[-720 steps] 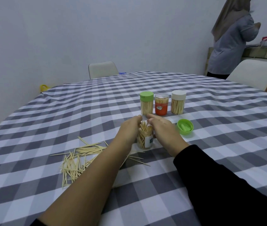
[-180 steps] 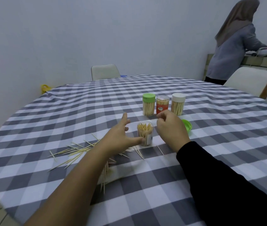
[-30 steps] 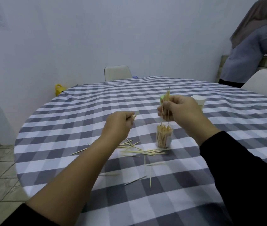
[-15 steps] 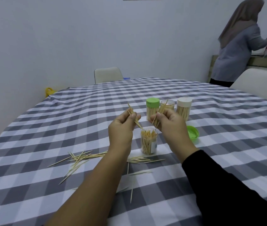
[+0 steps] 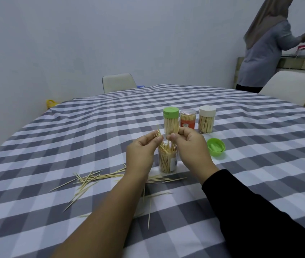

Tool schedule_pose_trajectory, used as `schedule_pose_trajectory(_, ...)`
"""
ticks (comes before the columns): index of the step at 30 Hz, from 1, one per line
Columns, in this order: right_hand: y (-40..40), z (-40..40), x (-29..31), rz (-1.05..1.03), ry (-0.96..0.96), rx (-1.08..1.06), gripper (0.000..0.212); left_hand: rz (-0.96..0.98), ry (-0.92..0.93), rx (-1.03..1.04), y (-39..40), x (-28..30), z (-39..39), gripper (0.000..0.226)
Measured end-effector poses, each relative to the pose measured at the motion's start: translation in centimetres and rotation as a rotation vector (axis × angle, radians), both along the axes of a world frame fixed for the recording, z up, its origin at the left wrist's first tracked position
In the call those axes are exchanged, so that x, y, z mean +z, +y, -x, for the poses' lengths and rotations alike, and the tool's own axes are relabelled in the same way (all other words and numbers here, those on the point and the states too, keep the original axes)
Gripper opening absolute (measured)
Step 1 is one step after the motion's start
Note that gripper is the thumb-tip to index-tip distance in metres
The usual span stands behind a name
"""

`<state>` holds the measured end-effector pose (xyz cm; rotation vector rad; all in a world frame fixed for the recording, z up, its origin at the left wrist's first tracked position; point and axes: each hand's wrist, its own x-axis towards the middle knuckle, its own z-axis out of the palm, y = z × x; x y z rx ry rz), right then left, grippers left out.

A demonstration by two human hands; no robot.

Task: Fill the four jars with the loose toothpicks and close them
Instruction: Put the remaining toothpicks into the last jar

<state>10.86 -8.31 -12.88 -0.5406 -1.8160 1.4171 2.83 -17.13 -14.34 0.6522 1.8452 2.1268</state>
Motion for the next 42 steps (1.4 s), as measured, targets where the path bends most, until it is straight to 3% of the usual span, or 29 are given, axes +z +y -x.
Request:
schedule_pose_trajectory(7, 0.0, -0.1, -0.4, 0.013, 0.027, 0.058, 0.013, -0.040, 0.043, 0.000, -0.2, 0.3, -0.1, 0.021)
schedule_pose_trajectory(11, 0.1, -0.2, -0.4, 0.015, 0.019, 0.037, 0.017, 0.032, 0.206, 0.008, -0.4, 0.3, -0.1, 0.027)
schedule_pose_trajectory(17, -0.1, -0.3, -0.4, -0.031, 0.041, 0.040, 0.033, 0.115, 0.295, -0.051, -0.7, 0.3, 0.1, 0.023)
schedule_pose_trajectory(23, 0.0, -0.4, -0.7, -0.086, -0.026, 0.000, 0.026, 0.236, 0.457, 0.003, -1.3, 0.5, 0.2, 0.025)
schedule_pose_trajectory(26, 0.1, -0.5, -0.7, -0.114, -0.064, -0.013, 0.028, 0.295, 0.486, -0.068, -1.5, 0.6, -0.1, 0.025)
schedule_pose_trajectory(31, 0.2, -0.6, -0.4, -0.060, -0.023, 0.038, 0.036, 0.365, 0.367, -0.231, -2.0, 0.7, 0.4, 0.056)
schedule_pose_trajectory(33, 0.1, -0.5, -0.5, -0.063, -0.027, 0.135, 0.045, 0.474, 0.418, -0.295, -2.2, 0.5, 0.5, 0.072)
schedule_pose_trajectory(35, 0.1, -0.2, -1.0, -0.123, -0.054, 0.212, 0.054, 0.553, 0.485, -0.311, -2.1, 0.3, 0.3, 0.069)
schedule_pose_trajectory(38, 0.0, 0.2, -1.2, -0.268, -0.099, 0.192, 0.058, 0.569, 0.515, -0.271, -1.6, 0.0, -0.1, 0.046)
schedule_pose_trajectory(42, -0.4, 0.2, -0.9, -0.362, -0.065, 0.083, 0.043, 0.549, 0.543, -0.257, -1.5, -0.2, 0.0, 0.056)
